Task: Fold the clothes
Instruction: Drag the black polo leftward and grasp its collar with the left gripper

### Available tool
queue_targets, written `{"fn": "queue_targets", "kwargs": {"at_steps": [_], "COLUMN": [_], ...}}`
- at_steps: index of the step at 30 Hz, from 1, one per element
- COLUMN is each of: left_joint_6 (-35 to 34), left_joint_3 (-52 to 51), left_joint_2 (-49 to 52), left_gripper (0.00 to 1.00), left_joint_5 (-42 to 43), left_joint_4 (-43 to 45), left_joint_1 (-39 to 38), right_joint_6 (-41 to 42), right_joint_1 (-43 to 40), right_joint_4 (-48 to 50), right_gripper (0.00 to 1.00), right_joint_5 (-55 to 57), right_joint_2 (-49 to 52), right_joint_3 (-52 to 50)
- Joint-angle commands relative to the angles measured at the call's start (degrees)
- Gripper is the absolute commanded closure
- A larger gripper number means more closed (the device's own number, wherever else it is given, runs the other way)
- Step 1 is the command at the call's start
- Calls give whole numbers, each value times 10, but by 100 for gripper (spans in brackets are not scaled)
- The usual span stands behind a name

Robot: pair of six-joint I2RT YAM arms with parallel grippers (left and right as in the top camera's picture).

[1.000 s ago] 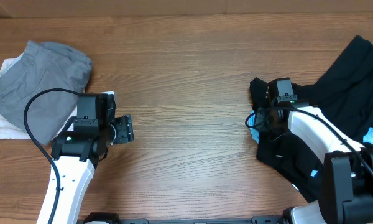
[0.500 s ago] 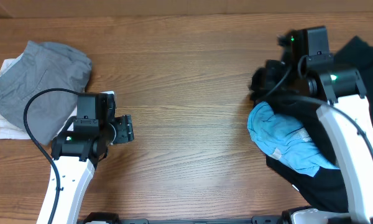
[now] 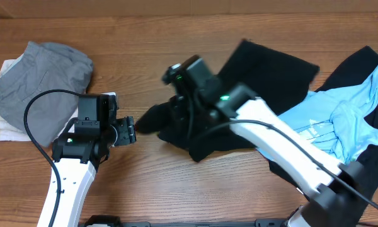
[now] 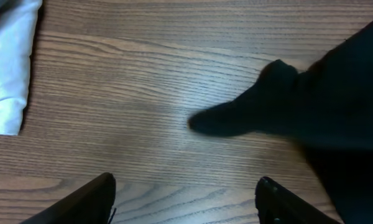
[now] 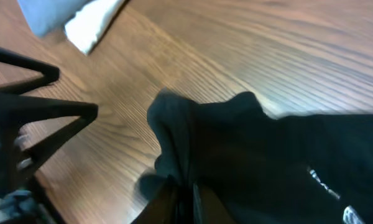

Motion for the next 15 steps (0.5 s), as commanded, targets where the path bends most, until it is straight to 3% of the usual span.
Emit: {"fn": "queue_targets", "kwargs": {"at_steps": [1,2,5,7,10,15], "left_joint_6": [-2,-3,-4,-4,-4,-4], "left_joint_3": [13,13,13,13,13,12], "left_joint_2": [2,2,2,2,2,2], "left_gripper": [24,23,19,17,15,15], "left_joint_5": [7,7,23,39,68,136], "left_joint_4": [0,0,0,0,0,-2], "left_joint_1": [2,2,2,2,2,2], "right_joint_6": [-3,-3,29,71,176,273], "right_joint_1": [2,2,-9,-19,-50,-155], "right_joint_4": [11,8,-26,-63,-135,-234], "right_gripper": [84,65,31,27,0,0], "right_joint_5": [4,7,89,158,278,313], "right_joint_2": [25,28,19,5,-37,-94], "right_joint_3": [0,0,8,19,29,28]}}
